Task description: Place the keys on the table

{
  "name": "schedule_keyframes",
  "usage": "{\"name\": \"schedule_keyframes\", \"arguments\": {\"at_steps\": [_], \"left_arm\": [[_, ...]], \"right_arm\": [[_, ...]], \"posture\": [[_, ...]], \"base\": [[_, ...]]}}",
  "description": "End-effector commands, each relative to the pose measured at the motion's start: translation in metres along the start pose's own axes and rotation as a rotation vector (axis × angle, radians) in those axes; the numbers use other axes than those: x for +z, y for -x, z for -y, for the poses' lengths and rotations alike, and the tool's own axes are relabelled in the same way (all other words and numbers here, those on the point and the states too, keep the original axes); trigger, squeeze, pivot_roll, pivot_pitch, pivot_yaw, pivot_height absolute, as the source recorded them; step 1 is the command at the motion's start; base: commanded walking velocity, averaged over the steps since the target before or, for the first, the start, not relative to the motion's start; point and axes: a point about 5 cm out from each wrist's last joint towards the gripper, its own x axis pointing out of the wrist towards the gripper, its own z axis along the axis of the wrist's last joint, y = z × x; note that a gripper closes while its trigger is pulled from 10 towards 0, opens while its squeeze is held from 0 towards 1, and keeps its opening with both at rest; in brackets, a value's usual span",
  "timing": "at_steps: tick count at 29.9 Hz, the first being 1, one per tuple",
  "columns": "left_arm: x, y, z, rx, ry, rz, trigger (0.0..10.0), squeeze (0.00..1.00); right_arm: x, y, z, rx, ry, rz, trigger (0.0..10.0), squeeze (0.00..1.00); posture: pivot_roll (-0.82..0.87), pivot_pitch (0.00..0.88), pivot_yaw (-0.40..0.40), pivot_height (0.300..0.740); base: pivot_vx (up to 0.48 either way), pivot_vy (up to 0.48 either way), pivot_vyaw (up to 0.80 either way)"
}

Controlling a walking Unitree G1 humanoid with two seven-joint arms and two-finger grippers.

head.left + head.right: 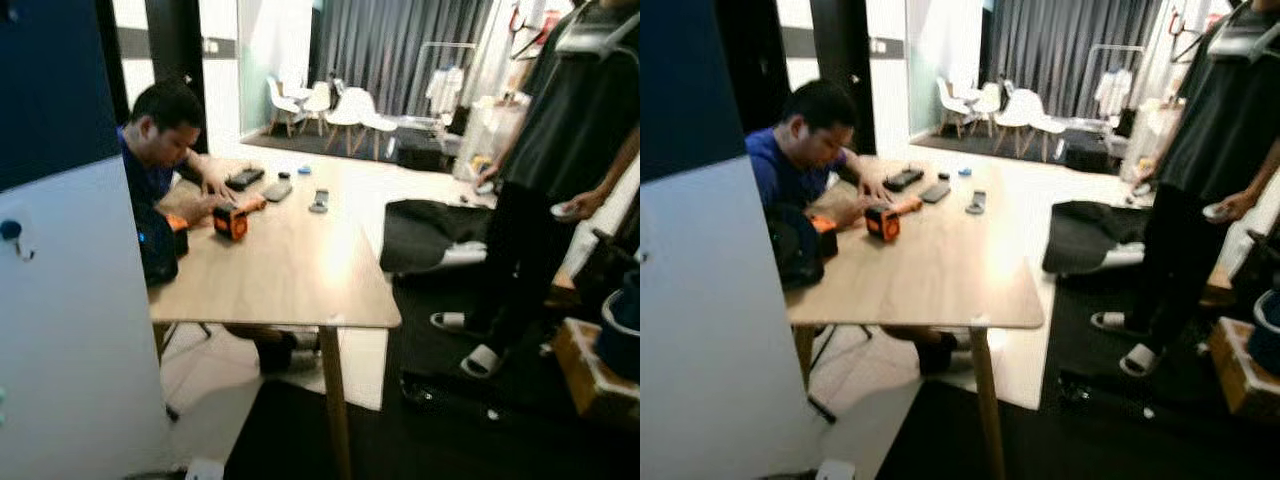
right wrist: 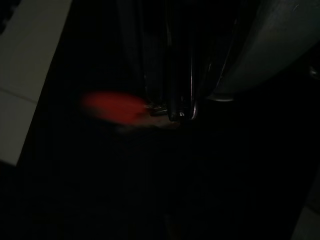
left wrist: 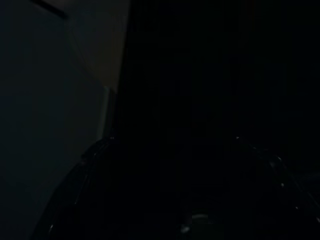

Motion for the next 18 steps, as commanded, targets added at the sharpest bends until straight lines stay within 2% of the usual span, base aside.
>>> {"name": "schedule_keyframes", "arguments": {"at_steps": [1,18], "left_arm": [[0.0033,-0.0010,0.0003,0.002,0.000,0.007,10.0,0.00],[0.0005,-0.0001,-0.0011,0.023,0.032,0.005,10.0,0.00]], "right_arm": [[0.0006,0.0004,0.0022,-0.001,0.006,0.005,10.0,0.00],[0.0030,-0.0003,0.0006,0.010,0.014,0.014,10.0,0.00]], "posture": [[0.07,0.000,-0.013,0.740],[0.07,0.000,-0.018,0.740]], "base": [[0.000,0.000,0.00],[0.000,0.000,0.00]]}}
